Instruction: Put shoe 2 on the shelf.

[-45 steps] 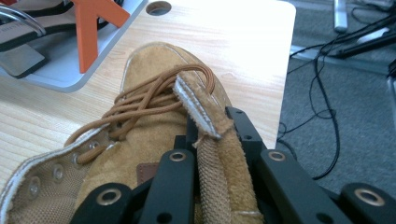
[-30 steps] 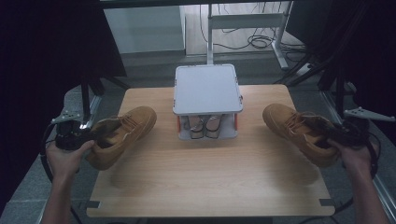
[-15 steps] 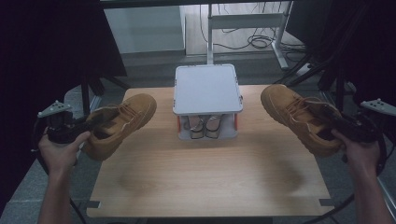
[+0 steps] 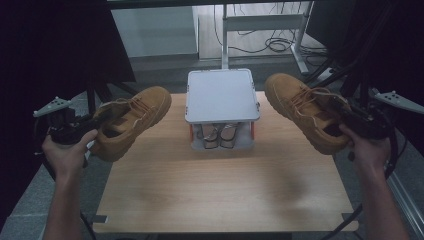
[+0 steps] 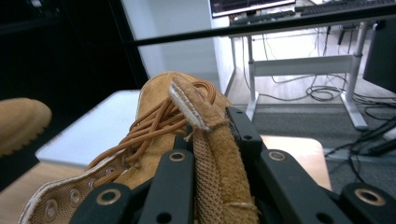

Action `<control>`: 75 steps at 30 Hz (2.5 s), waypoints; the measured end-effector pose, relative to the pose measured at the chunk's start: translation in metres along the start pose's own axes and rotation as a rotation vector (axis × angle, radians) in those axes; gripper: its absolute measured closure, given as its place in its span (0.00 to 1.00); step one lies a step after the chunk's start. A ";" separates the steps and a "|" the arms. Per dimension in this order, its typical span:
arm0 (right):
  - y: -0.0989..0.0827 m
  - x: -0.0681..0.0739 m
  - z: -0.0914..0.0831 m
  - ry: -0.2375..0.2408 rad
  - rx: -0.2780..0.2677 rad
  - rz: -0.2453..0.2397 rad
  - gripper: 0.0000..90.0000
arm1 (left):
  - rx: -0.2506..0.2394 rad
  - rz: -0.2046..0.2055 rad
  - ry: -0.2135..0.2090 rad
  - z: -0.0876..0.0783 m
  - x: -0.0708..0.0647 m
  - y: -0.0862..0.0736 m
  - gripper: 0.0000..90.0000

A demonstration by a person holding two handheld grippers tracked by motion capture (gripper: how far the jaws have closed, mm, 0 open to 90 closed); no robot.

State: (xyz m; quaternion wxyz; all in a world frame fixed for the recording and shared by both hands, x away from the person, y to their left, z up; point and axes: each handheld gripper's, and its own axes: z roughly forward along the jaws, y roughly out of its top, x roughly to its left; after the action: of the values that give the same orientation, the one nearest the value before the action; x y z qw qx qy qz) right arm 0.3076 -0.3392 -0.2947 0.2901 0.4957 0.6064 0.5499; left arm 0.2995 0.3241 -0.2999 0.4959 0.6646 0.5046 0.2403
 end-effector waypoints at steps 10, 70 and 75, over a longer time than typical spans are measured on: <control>0.023 0.028 0.021 0.023 -0.026 0.027 0.89 | -0.034 -0.017 -0.042 0.019 -0.016 0.020 0.85; 0.044 0.078 0.202 -0.023 0.197 0.246 0.88 | 0.004 -0.248 -0.242 0.189 -0.055 0.079 0.82; 0.048 0.075 0.212 -0.045 0.248 0.176 0.87 | 0.004 -0.271 -0.244 0.195 -0.052 0.083 0.81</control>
State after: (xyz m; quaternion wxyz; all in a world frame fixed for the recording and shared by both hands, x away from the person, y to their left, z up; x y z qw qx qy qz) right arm 0.4859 -0.1939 -0.2827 0.1908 0.5913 0.6172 0.4827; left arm 0.4758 0.1953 -0.2916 0.5801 0.6155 0.5262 0.0879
